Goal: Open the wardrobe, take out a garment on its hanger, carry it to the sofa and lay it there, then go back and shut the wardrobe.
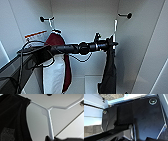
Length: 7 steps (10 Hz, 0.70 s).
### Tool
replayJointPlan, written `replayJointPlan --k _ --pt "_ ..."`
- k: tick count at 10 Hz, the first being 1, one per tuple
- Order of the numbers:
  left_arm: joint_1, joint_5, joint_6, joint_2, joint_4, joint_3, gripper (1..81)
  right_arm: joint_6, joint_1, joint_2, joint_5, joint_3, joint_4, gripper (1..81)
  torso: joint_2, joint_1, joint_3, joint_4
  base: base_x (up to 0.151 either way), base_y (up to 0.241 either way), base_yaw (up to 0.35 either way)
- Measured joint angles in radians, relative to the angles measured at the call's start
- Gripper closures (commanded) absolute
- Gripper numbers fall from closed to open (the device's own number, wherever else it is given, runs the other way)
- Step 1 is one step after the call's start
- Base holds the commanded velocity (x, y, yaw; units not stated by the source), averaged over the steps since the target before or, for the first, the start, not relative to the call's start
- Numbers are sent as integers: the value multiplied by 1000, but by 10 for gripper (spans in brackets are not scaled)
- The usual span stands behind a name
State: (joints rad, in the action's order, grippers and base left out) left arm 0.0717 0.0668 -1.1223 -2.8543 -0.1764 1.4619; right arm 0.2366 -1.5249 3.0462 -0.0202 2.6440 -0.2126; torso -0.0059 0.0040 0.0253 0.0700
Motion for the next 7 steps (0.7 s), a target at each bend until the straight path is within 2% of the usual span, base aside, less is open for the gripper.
replayJointPlan --k 2,7 --pt "-7 5 0 9 -10 -26 811 0 -27 -2 10 0 -1 10 -1 -3 0 0 -114 0 0" --pt "-16 2 0 13 -20 -52 811 0 -13 0 5 0 -1 10 -1 -2 0 0 -125 0 0"
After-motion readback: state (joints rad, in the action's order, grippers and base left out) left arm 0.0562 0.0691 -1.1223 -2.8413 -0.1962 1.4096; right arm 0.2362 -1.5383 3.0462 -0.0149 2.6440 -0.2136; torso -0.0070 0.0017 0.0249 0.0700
